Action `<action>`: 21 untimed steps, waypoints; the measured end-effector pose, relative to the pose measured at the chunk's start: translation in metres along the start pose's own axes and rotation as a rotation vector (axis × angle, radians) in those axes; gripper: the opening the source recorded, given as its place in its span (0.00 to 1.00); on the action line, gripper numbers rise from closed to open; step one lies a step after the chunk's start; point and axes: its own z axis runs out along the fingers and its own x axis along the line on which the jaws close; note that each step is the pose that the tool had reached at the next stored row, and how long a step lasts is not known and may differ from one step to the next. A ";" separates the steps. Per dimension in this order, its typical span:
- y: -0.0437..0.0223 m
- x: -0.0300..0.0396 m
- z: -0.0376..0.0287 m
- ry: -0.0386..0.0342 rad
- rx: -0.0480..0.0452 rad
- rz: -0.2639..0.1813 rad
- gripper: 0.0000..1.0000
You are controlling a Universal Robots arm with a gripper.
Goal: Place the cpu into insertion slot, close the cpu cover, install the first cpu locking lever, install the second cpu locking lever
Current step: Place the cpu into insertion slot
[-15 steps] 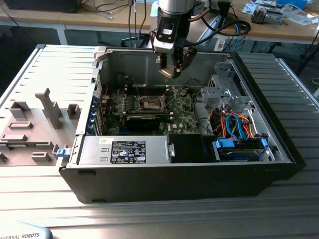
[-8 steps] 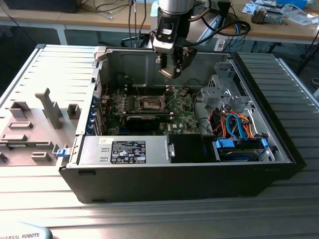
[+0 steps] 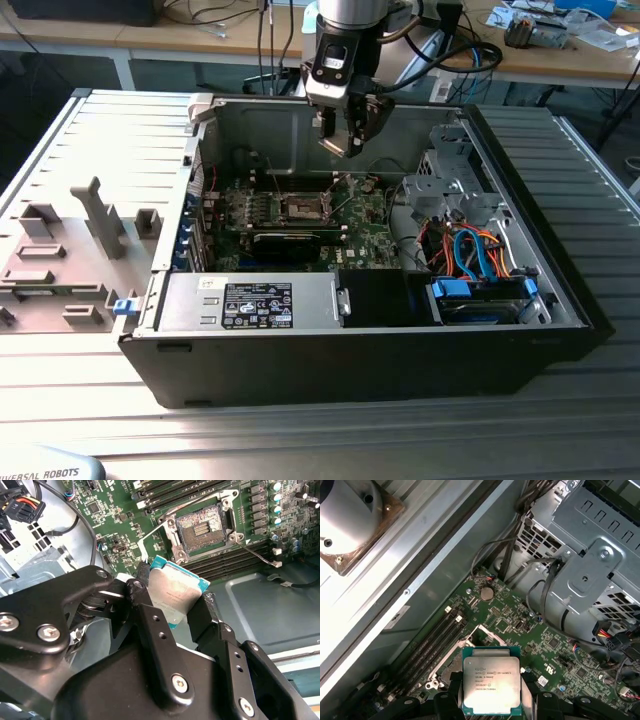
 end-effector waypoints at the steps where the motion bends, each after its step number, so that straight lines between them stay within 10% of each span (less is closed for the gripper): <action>1: 0.0000 0.0000 0.0000 -0.0001 0.0000 0.001 0.54; 21: 0.0000 0.0000 0.0000 -0.0029 -0.0005 0.033 0.54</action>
